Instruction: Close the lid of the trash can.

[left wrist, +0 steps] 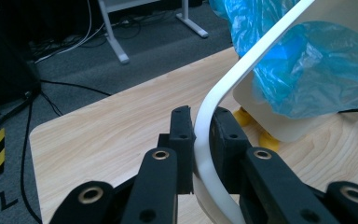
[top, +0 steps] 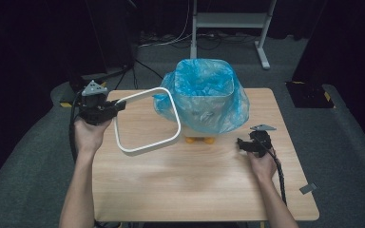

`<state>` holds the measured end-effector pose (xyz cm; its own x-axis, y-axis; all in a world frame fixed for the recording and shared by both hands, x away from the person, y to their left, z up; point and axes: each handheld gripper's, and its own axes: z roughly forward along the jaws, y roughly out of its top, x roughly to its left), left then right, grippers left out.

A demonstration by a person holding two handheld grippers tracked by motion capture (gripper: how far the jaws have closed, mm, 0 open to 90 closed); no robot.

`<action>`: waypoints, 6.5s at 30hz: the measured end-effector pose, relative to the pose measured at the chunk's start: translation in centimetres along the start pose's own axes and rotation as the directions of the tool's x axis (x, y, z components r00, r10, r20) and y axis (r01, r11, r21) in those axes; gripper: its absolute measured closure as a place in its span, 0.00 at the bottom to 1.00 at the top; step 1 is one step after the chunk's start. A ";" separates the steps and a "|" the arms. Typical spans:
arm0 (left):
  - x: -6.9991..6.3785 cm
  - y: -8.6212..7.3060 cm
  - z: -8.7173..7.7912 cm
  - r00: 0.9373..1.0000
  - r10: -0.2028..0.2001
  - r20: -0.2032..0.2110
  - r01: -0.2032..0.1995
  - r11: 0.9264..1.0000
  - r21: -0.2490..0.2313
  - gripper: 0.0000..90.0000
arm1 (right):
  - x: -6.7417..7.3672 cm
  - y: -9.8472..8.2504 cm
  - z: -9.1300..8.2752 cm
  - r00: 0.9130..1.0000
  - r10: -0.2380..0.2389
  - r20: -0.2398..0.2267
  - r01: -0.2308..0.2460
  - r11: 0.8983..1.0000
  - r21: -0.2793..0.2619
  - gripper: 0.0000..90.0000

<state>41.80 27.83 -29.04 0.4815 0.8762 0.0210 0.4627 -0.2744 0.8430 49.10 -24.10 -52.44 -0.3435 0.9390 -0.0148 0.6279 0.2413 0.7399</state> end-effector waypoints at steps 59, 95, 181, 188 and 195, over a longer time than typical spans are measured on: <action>-1.0 9.2 4.3 0.993 0.048 0.105 -0.045 0.999 -0.026 0.89 | 0.0 0.0 0.0 1.000 -0.001 0.000 0.001 1.000 0.000 0.23; -3.6 13.9 10.1 0.978 0.108 0.176 -0.111 0.994 0.009 0.89 | -0.8 0.9 -1.6 0.989 0.036 -0.142 -0.040 0.999 -0.029 0.30; -6.3 17.7 14.8 0.969 0.195 0.150 -0.212 0.972 0.105 0.89 | 4.3 27.4 -13.5 0.945 -0.215 -0.246 0.122 0.931 -0.345 0.76; -6.1 17.7 15.1 0.968 0.189 0.163 -0.206 0.974 0.098 0.89 | 4.6 27.4 -13.5 0.949 -0.220 -0.227 0.137 0.933 -0.332 0.79; -6.1 17.4 15.1 0.971 0.182 0.157 -0.196 0.977 0.080 0.88 | 4.6 27.3 -13.4 0.953 -0.212 -0.214 0.133 0.933 -0.334 0.80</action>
<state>58.13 11.69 -22.65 0.6680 0.7388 0.0893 0.4173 -0.4712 0.7771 55.32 -16.45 -23.27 -0.6104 0.7916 -0.0274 0.3072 0.2685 0.9130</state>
